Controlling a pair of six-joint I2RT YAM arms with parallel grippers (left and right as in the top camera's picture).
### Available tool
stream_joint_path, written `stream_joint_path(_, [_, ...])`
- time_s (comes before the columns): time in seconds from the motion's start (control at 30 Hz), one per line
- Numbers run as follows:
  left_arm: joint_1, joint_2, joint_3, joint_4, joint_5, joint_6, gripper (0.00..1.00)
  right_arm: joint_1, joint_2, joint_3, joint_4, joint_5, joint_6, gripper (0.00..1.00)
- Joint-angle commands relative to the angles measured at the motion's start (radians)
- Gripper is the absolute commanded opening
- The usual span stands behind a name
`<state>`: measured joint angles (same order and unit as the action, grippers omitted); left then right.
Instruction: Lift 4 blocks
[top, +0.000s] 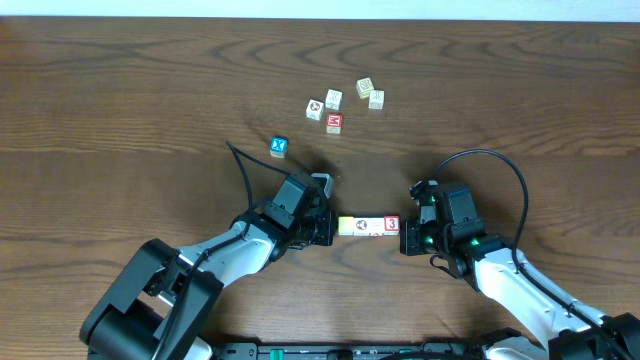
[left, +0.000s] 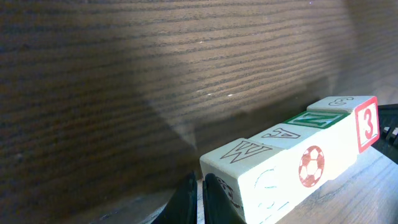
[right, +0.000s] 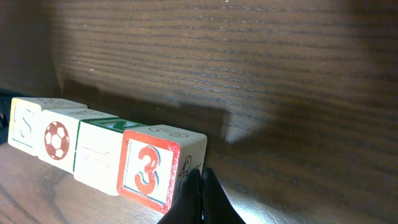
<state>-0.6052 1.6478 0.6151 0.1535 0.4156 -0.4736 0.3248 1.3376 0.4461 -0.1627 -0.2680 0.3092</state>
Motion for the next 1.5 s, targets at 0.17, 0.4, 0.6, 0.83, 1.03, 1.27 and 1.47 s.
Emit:
stream_joint_path(0.17, [-0.02, 0.011, 0.006, 0.006, 0.048, 0.013, 0.08, 0.013, -0.006, 0.02, -0.01, -0.018, -0.041, 0.01])
stream_joint_path(0.4, [-0.02, 0.011, 0.006, 0.006, 0.048, 0.013, 0.08, 0.013, 0.012, 0.02, -0.021, 0.027, -0.032, 0.01])
stream_joint_path(0.6, [-0.02, 0.011, 0.006, 0.006, 0.048, 0.013, 0.08, 0.013, 0.021, 0.02, -0.014, 0.055, -0.026, 0.01])
stream_joint_path(0.83, [-0.02, 0.011, 0.006, 0.006, 0.048, 0.013, 0.08, 0.013, 0.022, 0.02, -0.007, 0.087, -0.026, 0.01])
stream_joint_path(1.03, [-0.02, 0.011, 0.006, 0.006, 0.048, 0.013, 0.08, 0.013, 0.022, 0.02, 0.01, 0.111, -0.026, 0.01])
stream_joint_path(1.27, [-0.02, 0.011, 0.006, 0.006, 0.048, 0.013, 0.07, 0.013, 0.022, 0.02, 0.013, 0.076, -0.026, 0.01])
stream_joint_path(1.47, [-0.02, 0.011, 0.006, 0.006, 0.048, 0.013, 0.08, 0.013, 0.022, 0.02, 0.028, -0.003, -0.034, 0.01])
